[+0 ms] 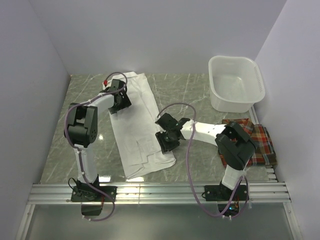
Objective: Fold and stack the long sleeve shirts
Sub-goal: Fold the shirt
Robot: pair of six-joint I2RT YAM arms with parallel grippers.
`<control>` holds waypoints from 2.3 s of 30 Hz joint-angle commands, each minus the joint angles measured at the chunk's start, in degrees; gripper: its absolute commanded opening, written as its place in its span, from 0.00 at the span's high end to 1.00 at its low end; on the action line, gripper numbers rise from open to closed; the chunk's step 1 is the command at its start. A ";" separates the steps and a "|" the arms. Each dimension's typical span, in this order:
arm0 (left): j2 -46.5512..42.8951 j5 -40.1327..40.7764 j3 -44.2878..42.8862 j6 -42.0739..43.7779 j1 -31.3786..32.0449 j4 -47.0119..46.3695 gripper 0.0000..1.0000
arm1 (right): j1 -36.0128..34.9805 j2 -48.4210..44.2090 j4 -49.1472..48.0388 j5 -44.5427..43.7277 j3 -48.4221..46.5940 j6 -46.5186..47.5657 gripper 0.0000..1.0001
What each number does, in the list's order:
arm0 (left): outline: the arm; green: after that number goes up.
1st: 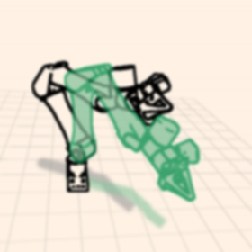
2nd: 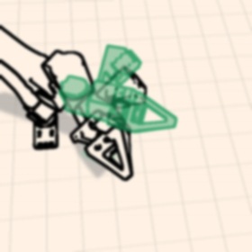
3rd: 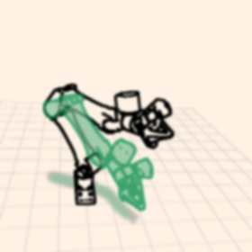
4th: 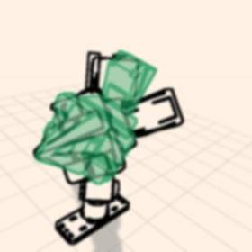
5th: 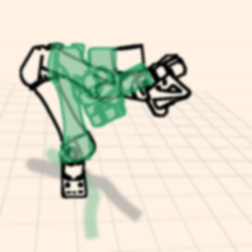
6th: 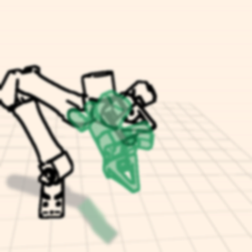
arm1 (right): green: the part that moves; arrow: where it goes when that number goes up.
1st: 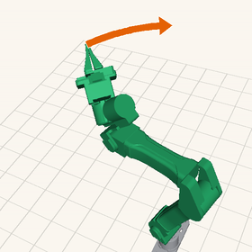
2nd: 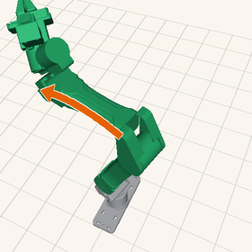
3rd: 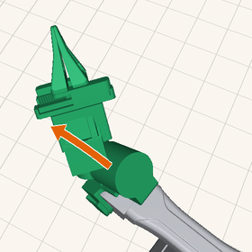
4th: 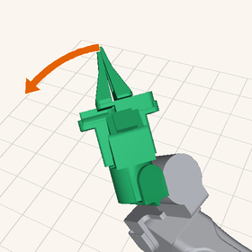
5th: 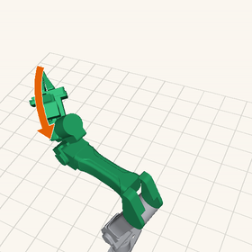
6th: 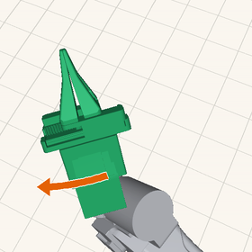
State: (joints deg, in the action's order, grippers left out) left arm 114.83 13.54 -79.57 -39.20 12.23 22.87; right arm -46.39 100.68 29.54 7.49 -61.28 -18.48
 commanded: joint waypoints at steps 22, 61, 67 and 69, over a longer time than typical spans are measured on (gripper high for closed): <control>-46.69 -4.39 25.32 -3.51 0.16 6.47 0.01 | 5.61 -14.73 -8.09 3.32 5.90 -11.58 0.34; -50.93 -20.75 54.08 -22.76 8.69 6.67 0.18 | 5.96 -16.31 -18.90 10.80 22.34 -21.51 0.40; -46.19 -18.64 51.01 -23.64 11.76 5.95 0.21 | 7.19 -16.92 -18.82 9.66 22.95 -21.68 0.40; -46.09 -17.76 49.95 -24.08 12.81 8.40 0.21 | 7.54 -17.98 -17.94 9.22 23.22 -21.86 0.40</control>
State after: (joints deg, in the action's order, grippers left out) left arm 67.05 -9.65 -29.98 -62.24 23.55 32.64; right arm -39.70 84.44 12.14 18.35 -38.98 -40.62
